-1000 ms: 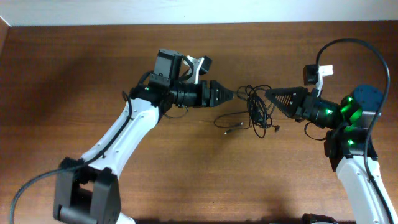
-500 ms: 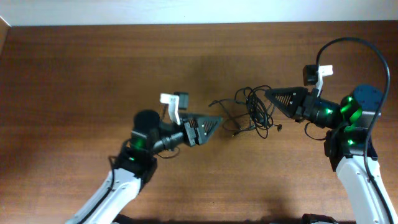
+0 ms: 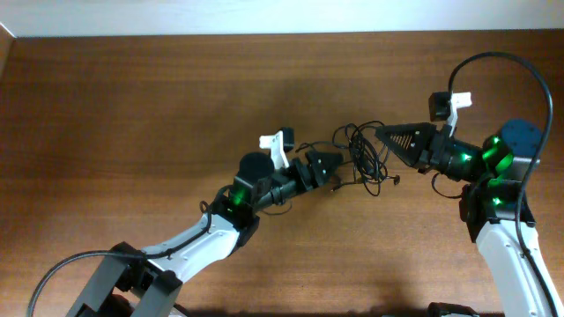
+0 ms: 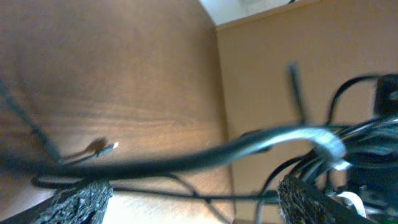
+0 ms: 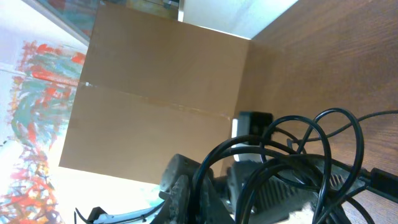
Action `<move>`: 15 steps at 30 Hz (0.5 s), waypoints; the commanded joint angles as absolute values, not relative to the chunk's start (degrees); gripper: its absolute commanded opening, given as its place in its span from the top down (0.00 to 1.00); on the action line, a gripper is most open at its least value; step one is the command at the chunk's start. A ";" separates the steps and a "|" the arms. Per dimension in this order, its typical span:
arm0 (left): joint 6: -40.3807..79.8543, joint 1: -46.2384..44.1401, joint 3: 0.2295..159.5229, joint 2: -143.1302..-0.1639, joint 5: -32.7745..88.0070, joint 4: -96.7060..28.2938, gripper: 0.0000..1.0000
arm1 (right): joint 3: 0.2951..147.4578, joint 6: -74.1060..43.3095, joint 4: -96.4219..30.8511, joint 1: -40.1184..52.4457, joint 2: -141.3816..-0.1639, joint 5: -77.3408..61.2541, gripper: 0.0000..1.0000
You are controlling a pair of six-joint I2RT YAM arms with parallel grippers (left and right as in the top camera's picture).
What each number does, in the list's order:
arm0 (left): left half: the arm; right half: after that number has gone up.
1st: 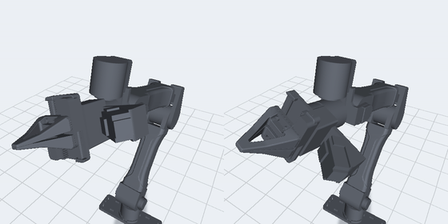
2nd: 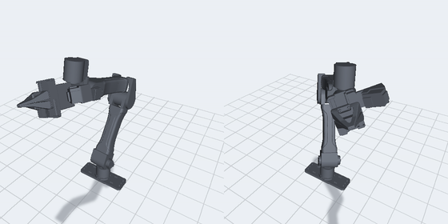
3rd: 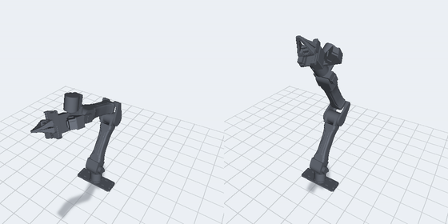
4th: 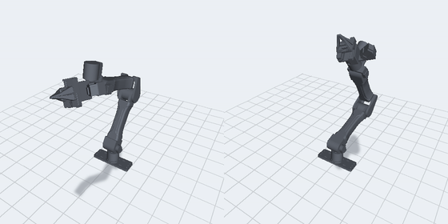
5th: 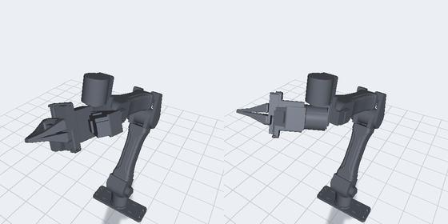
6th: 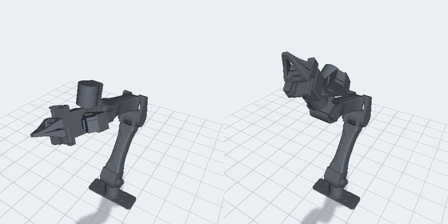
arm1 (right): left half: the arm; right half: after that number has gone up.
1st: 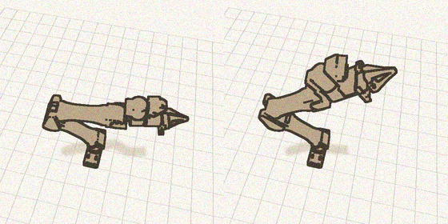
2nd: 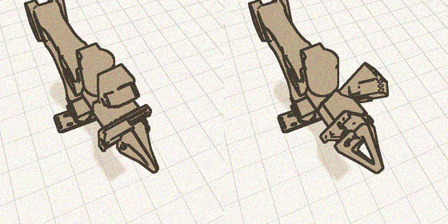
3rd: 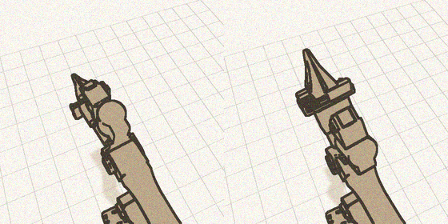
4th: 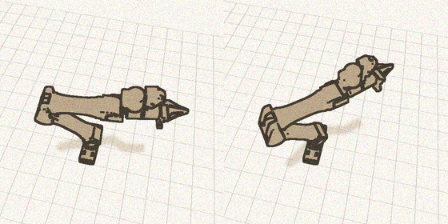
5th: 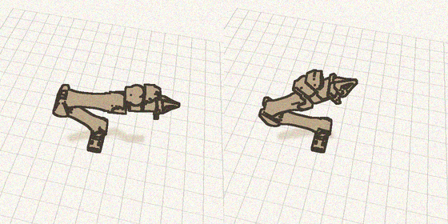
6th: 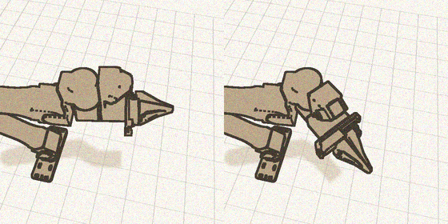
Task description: Untangle cables
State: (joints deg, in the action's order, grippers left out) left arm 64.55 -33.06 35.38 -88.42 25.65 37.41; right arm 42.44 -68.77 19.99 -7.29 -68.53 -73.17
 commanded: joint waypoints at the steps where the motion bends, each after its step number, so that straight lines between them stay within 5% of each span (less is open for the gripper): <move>1: 59.64 -32.08 37.67 -88.82 24.12 36.77 0.12 | 43.42 -68.66 20.40 -7.14 -68.31 -73.32 0.96; 11: 52.36 -34.59 37.67 -88.92 24.53 34.28 0.09 | 43.40 -68.66 20.40 -7.14 -68.31 -73.30 0.96; 15: 52.38 -36.86 37.67 -88.92 30.28 42.54 0.09 | 43.42 -68.66 20.40 -7.14 -68.31 -73.30 0.96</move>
State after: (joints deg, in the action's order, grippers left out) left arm 53.74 -35.68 36.88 -88.58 25.61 37.98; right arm 42.44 -68.77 20.01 -7.29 -68.53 -73.19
